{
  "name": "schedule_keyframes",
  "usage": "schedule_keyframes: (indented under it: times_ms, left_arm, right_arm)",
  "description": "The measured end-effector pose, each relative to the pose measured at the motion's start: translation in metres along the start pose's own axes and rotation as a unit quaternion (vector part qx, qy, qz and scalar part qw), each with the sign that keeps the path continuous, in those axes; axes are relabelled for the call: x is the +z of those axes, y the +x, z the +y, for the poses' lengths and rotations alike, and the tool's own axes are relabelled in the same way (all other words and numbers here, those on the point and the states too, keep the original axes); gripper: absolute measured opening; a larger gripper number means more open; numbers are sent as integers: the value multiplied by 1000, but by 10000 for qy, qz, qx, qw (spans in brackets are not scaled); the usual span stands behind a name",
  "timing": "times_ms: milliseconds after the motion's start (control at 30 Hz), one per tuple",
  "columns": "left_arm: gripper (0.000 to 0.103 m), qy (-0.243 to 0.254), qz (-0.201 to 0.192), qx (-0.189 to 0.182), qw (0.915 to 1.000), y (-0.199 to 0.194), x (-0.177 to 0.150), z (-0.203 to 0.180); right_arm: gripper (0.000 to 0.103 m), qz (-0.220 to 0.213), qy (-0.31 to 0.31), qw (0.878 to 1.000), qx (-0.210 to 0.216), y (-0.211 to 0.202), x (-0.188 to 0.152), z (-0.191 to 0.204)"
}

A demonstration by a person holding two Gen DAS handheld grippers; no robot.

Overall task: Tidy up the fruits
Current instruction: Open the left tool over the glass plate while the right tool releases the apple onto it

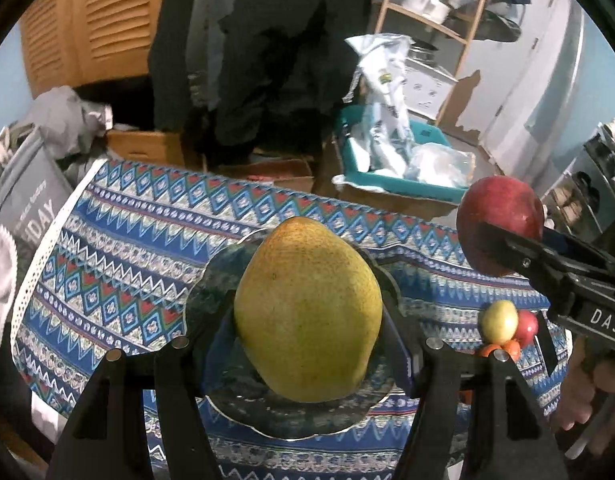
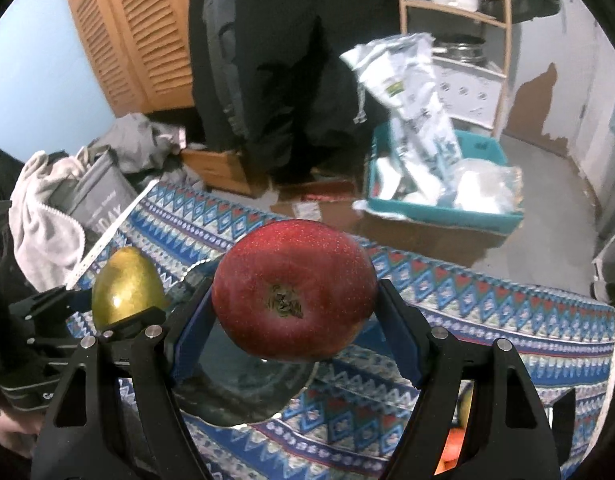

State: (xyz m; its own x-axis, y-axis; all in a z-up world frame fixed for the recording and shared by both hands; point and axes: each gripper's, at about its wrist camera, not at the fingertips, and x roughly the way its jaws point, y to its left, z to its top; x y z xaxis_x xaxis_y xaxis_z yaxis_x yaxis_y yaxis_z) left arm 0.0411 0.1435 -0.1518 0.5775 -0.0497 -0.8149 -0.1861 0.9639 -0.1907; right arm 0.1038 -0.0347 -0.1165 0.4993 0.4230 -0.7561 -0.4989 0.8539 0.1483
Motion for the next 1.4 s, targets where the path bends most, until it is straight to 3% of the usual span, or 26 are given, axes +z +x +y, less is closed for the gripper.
schedule_keyframes:
  times_ms: [433, 833, 1200, 1333, 1367, 1400]
  left_arm:
    - [68, -303, 602, 194, 9975, 47, -20, 33]
    - [68, -380, 1194, 369, 9914, 90, -42, 38]
    - [68, -477, 1588, 411, 9853, 111, -54, 41]
    - [68, -548, 1709, 464, 9827, 118, -58, 44]
    - [69, -575, 1642, 467, 9836, 116, -58, 45]
    - [77, -588, 1565, 429, 9850, 112, -55, 45]
  right_arm:
    - [78, 755, -109, 9970, 98, 69, -16, 21]
    - [78, 1358, -331, 9902, -1, 124, -46, 20]
    - [79, 1462, -423, 9882, -173, 133, -54, 17]
    - [78, 1396, -362, 9895, -45, 130, -50, 18]
    - [78, 1369, -353, 9899, -55, 129, -48, 18]
    - [78, 1361, -362, 9900, -76, 129, -47, 19]
